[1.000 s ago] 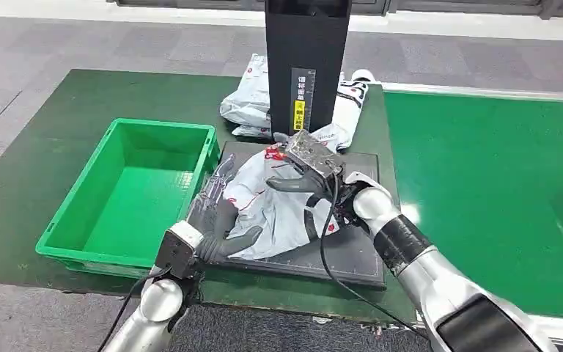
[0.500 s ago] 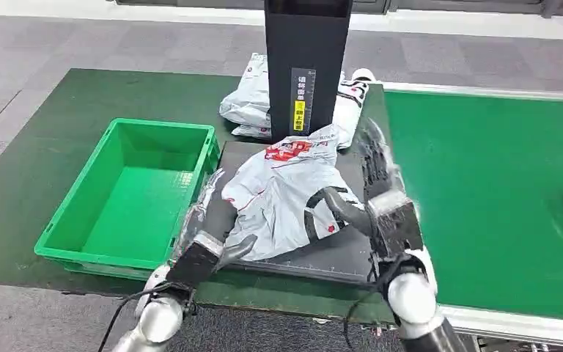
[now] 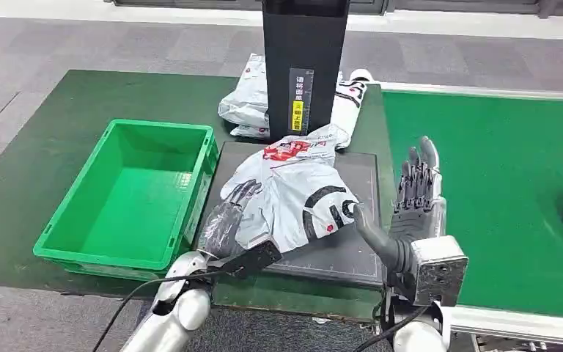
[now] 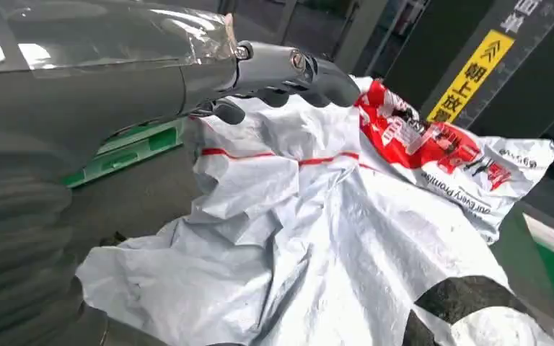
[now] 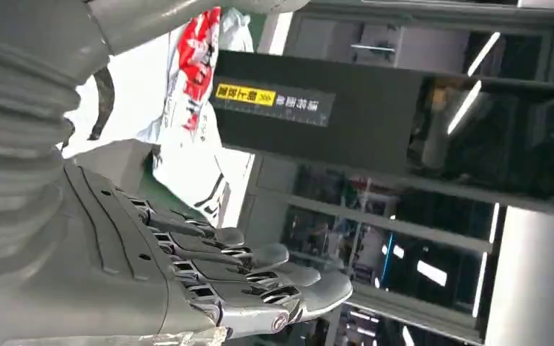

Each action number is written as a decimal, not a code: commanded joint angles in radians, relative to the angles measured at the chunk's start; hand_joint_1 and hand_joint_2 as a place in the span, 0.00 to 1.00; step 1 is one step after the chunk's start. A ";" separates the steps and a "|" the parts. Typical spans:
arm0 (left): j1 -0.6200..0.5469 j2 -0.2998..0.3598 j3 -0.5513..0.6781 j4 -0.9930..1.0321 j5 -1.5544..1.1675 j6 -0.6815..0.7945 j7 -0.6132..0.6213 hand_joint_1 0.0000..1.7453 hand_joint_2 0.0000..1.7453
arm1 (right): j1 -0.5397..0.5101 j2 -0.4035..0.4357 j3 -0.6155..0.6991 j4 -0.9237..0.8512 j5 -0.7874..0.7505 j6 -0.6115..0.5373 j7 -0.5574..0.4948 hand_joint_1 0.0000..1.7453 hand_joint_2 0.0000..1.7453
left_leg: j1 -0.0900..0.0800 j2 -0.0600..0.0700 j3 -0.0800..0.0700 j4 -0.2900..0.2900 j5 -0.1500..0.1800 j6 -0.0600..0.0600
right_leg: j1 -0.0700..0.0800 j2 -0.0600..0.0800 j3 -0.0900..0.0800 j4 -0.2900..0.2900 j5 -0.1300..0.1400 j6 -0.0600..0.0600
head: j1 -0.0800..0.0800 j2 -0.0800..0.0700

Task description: Moved the parcel from conveyor to table for the left to box.

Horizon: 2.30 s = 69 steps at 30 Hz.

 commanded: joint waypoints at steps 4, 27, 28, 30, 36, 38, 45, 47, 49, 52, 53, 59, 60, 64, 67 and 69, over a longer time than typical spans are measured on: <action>-0.119 0.015 -0.084 0.170 -0.076 -0.080 0.025 0.00 1.00 | -0.009 0.033 -0.077 0.029 -0.032 0.018 -0.006 0.00 1.00 | 0.000 -0.001 0.004 -0.002 0.000 0.000 | 0.000 -0.002 0.004 -0.001 -0.001 -0.001 | 0.000 0.000; -0.497 -0.151 -0.179 0.913 -0.156 -0.287 -0.033 0.91 1.00 | -0.074 0.121 -0.132 0.080 -0.010 0.126 -0.028 0.00 1.00 | 0.000 0.000 0.009 -0.003 0.001 0.001 | 0.000 -0.001 0.010 -0.003 0.002 0.000 | 0.000 0.000; -0.497 -0.153 -0.186 0.914 -0.160 -0.290 -0.035 0.90 1.00 | -0.075 0.125 -0.137 0.081 -0.012 0.126 -0.028 0.00 1.00 | 0.000 0.000 0.008 -0.003 0.001 0.001 | 0.000 -0.001 0.010 -0.003 0.002 0.000 | 0.000 0.000; -0.499 -0.155 -0.206 0.918 -0.170 -0.296 -0.043 0.93 1.00 | -0.072 0.131 -0.143 0.075 -0.016 0.129 -0.037 0.00 1.00 | 0.000 0.000 0.009 -0.002 0.001 0.001 | 0.000 -0.001 0.010 -0.003 0.002 0.000 | 0.000 0.000; -0.498 -0.157 -0.209 0.918 -0.170 -0.296 -0.045 0.93 1.00 | -0.070 0.131 -0.144 0.072 -0.017 0.129 -0.038 0.00 1.00 | -0.001 0.000 0.009 -0.002 0.001 0.001 | 0.000 -0.001 0.011 -0.001 0.001 0.000 | 0.000 0.000; -0.498 -0.157 -0.209 0.918 -0.170 -0.296 -0.045 0.93 1.00 | -0.070 0.131 -0.144 0.072 -0.017 0.129 -0.038 0.00 1.00 | 0.000 0.000 0.011 -0.002 0.001 0.001 | 0.000 0.000 0.012 -0.002 0.001 0.000 | 0.000 0.000; -0.495 -0.157 -0.217 0.914 -0.170 -0.293 -0.065 0.93 1.00 | -0.066 0.131 -0.145 0.067 -0.020 0.128 -0.044 0.00 1.00 | 0.000 0.000 0.012 -0.002 0.001 0.001 | 0.000 0.000 0.013 -0.002 0.001 0.000 | 0.000 0.000; -0.495 -0.157 -0.217 0.914 -0.170 -0.293 -0.065 0.93 1.00 | -0.066 0.131 -0.145 0.067 -0.020 0.128 -0.044 0.00 1.00 | 0.000 0.000 0.013 -0.003 0.001 0.001 | 0.000 -0.001 0.014 -0.003 0.002 0.000 | 0.000 0.000; -0.495 -0.157 -0.217 0.914 -0.170 -0.293 -0.065 0.93 1.00 | -0.066 0.131 -0.145 0.067 -0.020 0.128 -0.044 0.00 1.00 | 0.000 0.000 0.013 -0.004 0.001 0.001 | 0.000 0.000 0.015 -0.004 0.002 0.000 | 0.000 0.000; -0.495 -0.157 -0.217 0.914 -0.170 -0.293 -0.065 0.93 1.00 | -0.066 0.131 -0.145 0.067 -0.020 0.128 -0.044 0.00 1.00 | -0.001 0.000 0.012 -0.002 0.001 0.001 | -0.001 -0.001 0.014 -0.001 0.001 0.000 | 0.000 0.000; -0.495 -0.157 -0.217 0.914 -0.170 -0.293 -0.065 0.93 1.00 | -0.066 0.131 -0.145 0.067 -0.020 0.128 -0.044 0.00 1.00 | 0.000 0.000 0.013 -0.003 0.001 0.001 | 0.000 0.000 0.015 -0.003 0.002 0.000 | 0.000 0.000; -0.495 -0.157 -0.217 0.914 -0.170 -0.293 -0.065 0.93 1.00 | -0.066 0.131 -0.145 0.067 -0.020 0.128 -0.044 0.00 1.00 | 0.000 0.000 0.012 -0.001 0.001 0.001 | 0.000 -0.001 0.014 -0.001 0.001 0.000 | 0.000 0.000; -0.495 -0.157 -0.217 0.914 -0.170 -0.293 -0.065 0.93 1.00 | -0.066 0.131 -0.145 0.067 -0.020 0.128 -0.044 0.00 1.00 | 0.000 0.000 0.013 -0.002 0.001 0.001 | 0.000 0.000 0.014 -0.002 0.001 0.000 | 0.000 0.000; -0.495 -0.157 -0.217 0.914 -0.170 -0.293 -0.065 0.93 1.00 | -0.066 0.131 -0.145 0.067 -0.020 0.128 -0.044 0.00 1.00 | 0.000 0.001 0.014 -0.004 0.002 0.001 | 0.000 0.000 0.015 -0.004 0.002 0.000 | 0.000 0.000; -0.495 -0.158 -0.229 0.912 -0.170 -0.295 -0.077 0.94 1.00 | -0.063 0.128 -0.144 0.064 -0.027 0.123 -0.049 0.00 1.00 | 0.000 0.001 0.014 -0.004 0.002 0.001 | 0.000 0.000 0.015 -0.004 0.002 0.000 | 0.000 0.000; -0.498 -0.160 -0.241 0.909 -0.175 -0.268 -0.068 1.00 1.00 | -0.056 0.124 -0.145 0.060 -0.033 0.116 -0.053 0.00 1.00 | 0.000 0.001 0.014 -0.004 0.002 0.001 | 0.000 0.000 0.015 -0.004 0.002 0.000 | 0.000 0.000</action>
